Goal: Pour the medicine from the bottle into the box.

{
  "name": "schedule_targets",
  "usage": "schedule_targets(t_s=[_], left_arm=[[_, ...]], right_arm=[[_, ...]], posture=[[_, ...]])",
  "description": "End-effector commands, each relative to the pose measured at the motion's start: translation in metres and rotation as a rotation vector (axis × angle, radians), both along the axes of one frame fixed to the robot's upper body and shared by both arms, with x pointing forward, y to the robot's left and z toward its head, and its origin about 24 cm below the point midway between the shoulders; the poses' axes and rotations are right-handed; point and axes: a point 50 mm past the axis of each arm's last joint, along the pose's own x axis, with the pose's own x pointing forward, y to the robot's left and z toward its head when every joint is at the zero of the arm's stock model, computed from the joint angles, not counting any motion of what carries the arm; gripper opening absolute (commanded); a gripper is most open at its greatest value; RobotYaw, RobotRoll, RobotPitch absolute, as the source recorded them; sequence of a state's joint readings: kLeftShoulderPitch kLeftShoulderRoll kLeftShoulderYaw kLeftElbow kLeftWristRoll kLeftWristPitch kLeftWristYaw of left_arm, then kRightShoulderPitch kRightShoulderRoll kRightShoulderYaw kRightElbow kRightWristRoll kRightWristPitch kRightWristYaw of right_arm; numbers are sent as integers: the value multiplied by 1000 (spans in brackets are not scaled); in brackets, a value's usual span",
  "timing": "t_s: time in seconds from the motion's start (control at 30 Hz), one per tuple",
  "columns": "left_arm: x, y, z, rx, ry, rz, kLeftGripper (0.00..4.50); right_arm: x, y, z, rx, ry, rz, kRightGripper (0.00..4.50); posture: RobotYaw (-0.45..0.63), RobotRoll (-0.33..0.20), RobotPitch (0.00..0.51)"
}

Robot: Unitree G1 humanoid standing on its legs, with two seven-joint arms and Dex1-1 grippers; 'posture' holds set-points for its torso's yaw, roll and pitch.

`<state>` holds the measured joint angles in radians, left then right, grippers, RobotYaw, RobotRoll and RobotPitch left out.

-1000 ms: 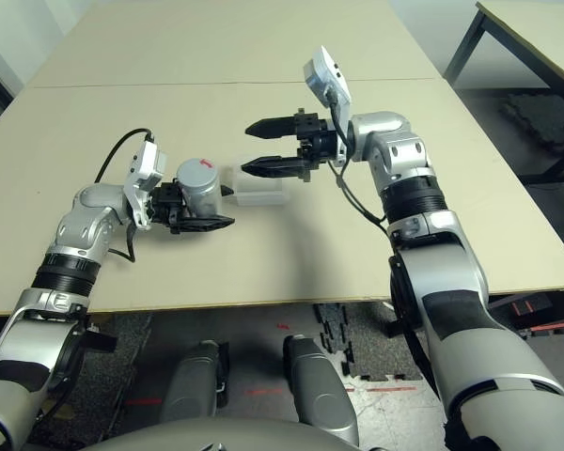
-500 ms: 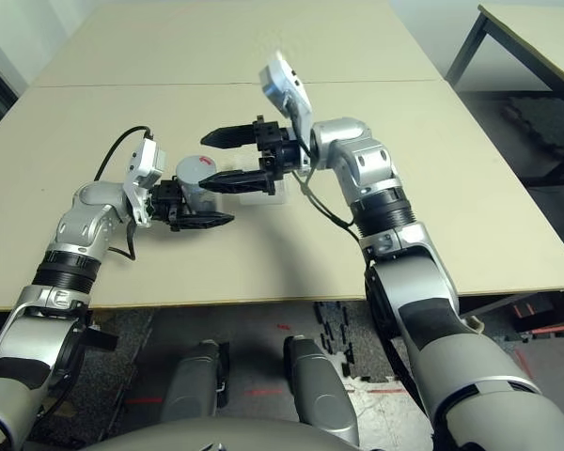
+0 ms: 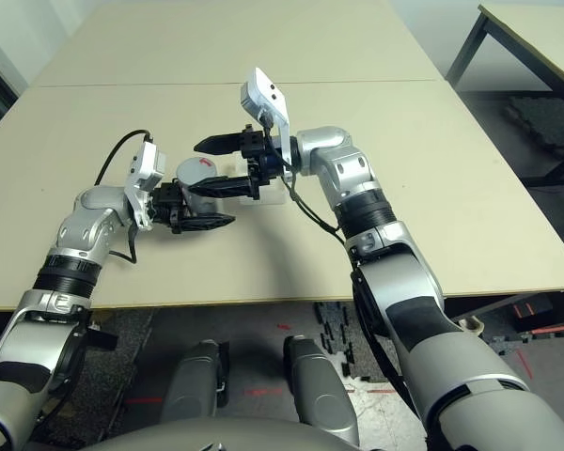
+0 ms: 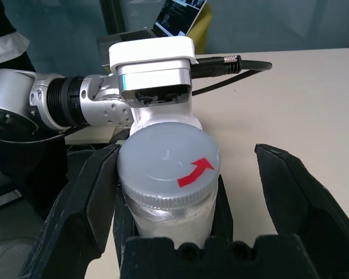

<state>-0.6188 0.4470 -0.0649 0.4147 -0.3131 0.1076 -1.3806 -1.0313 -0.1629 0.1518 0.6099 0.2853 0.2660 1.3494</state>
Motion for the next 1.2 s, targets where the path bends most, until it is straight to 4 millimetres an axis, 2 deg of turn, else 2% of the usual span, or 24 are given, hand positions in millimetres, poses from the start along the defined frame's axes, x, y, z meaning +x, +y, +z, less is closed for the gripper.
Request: schedule_targets(t_s=[0.03, 0.4, 0.83, 1.1, 1.2], left_arm=[[-2, -4, 2, -11, -11, -29, 2832], [1, -2, 3, -3, -14, -24, 2832], [3, -5, 3, -9, -16, -31, 2832], [5, -3, 2, -10, -13, -25, 2832], [5, 0, -1, -5, 3, -18, 2832]], right_arm=[[6, -6, -3, -12, 12, -61, 4500], [16, -35, -7, -22, 23, -134, 4500], [16, -64, 0, -38, 16, -183, 4500], [7, -61, 17, -9, 20, -109, 4500], [-4, -49, 27, 4, 22, -28, 4500]], posture=[[10, 0, 122], [2, 0, 123], [-20, 0, 123], [-24, 0, 126], [-26, 0, 126]])
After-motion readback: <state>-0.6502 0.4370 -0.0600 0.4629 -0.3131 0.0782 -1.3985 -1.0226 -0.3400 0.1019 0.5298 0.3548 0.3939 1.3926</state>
